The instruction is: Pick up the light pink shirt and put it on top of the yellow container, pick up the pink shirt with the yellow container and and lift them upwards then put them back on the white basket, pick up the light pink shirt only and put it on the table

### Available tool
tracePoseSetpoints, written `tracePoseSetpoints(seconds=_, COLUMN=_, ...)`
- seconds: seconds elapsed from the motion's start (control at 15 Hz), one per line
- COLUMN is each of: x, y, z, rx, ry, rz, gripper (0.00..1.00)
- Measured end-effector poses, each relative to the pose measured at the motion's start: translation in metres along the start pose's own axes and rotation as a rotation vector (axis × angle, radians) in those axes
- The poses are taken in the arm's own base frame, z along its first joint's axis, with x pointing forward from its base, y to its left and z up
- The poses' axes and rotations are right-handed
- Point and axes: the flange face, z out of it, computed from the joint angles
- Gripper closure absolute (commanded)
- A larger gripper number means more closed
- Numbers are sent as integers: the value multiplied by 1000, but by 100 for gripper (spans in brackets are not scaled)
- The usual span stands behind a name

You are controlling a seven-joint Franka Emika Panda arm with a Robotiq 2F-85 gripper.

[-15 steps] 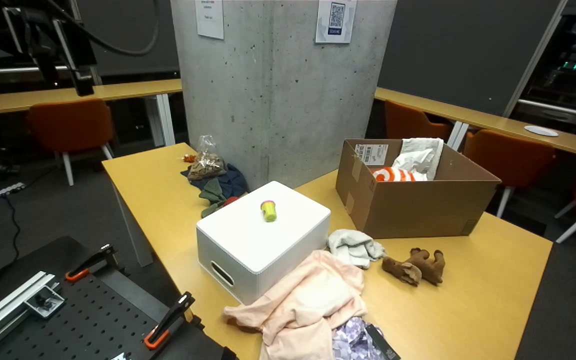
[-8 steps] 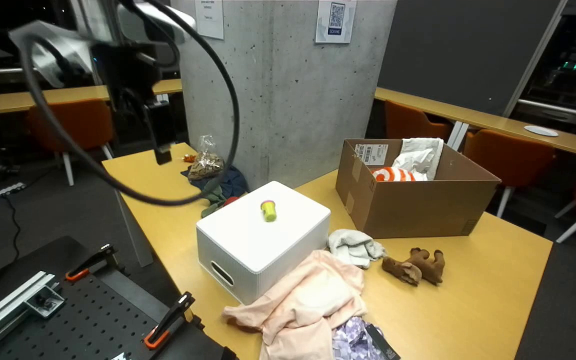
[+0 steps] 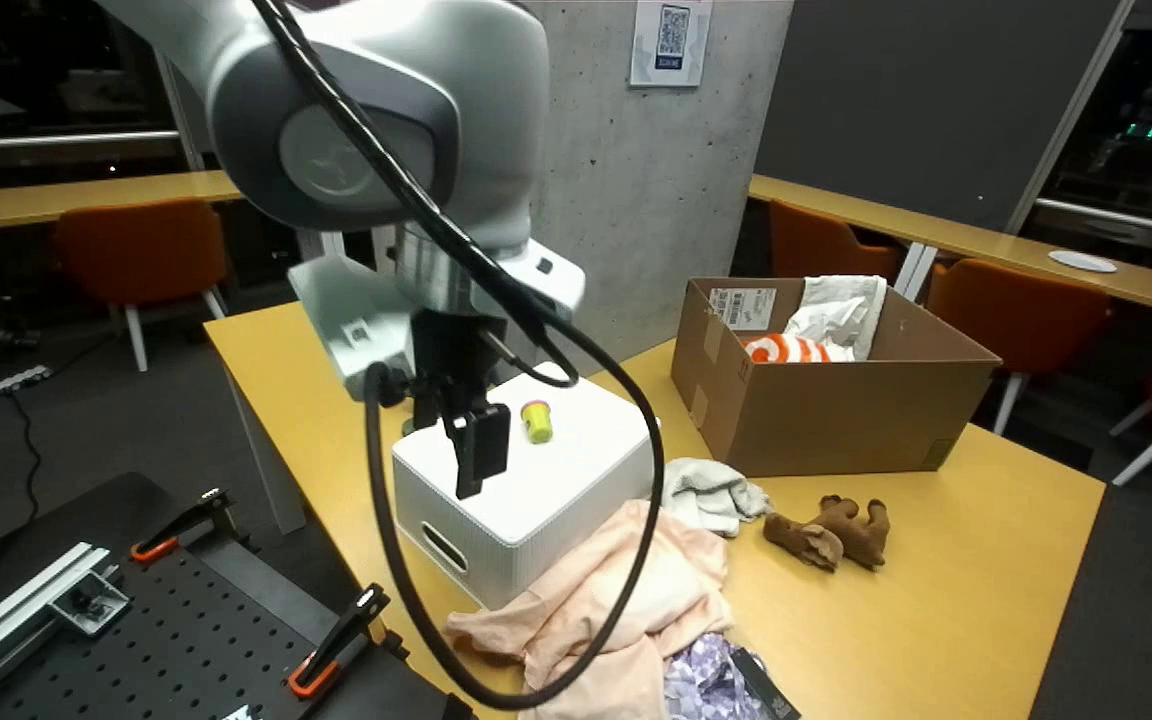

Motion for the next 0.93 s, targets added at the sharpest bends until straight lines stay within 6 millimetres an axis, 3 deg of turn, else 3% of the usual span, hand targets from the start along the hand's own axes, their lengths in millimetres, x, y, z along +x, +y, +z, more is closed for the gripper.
tracePoseSetpoints(seconds=0.33, x=37, y=52, z=61, rx=-44, ry=-106, rz=100, gripper=0)
tracePoseSetpoints(seconds=0.6, x=65, y=91, z=93, rx=-75, ry=-127, rz=171, gripper=0)
tracePoseSetpoints(seconds=0.93, x=99, y=113, z=138, rx=-127, ry=-81, rz=240, gripper=0)
